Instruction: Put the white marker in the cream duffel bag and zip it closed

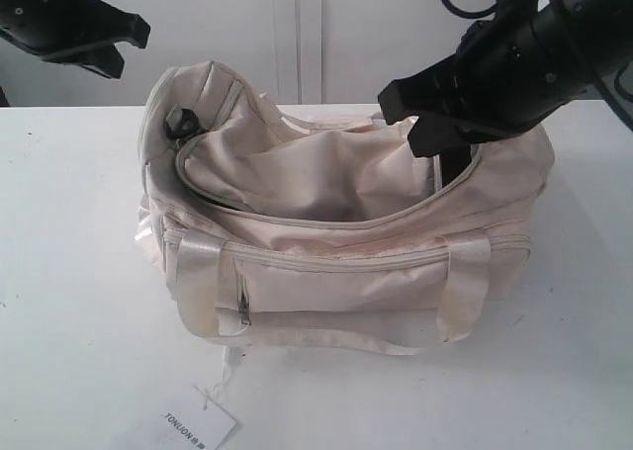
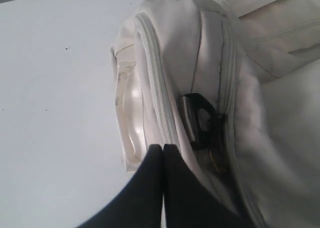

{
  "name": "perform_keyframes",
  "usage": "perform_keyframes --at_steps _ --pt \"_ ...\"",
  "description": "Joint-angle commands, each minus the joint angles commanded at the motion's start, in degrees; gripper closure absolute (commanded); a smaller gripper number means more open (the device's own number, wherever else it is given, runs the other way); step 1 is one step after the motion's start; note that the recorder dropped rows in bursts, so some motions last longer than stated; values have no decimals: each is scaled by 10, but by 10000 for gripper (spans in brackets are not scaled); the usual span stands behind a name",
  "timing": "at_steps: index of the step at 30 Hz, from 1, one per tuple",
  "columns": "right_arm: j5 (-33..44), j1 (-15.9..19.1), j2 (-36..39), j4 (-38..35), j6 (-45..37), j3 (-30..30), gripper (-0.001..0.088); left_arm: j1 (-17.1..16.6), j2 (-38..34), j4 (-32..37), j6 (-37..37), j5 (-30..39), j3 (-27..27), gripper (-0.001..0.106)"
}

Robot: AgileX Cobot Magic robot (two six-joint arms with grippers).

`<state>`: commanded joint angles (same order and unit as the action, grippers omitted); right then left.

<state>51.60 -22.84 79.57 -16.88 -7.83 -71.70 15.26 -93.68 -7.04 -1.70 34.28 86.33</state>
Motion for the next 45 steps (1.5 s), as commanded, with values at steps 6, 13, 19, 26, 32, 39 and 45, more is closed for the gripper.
perform_keyframes --at_steps 6,13,19,26,32,39,45 --pt "1 0 0 0 0 0 868 2 -31 -21 0 -27 -4 892" --pt "1 0 0 0 0 0 868 2 -53 -64 0 -46 -4 474" --pt "0 0 0 0 0 0 868 2 -68 -63 1 -54 -4 439" --pt "0 0 0 0 0 0 868 2 -89 -69 1 -57 -4 464" --pt "-1 0 0 0 0 0 868 2 -103 -89 1 -50 -4 838" --pt "-2 0 0 0 0 0 868 1 -103 -104 1 -57 -4 1053" --pt "-5 0 0 0 0 0 868 0 -103 -149 1 -60 -3 1053"
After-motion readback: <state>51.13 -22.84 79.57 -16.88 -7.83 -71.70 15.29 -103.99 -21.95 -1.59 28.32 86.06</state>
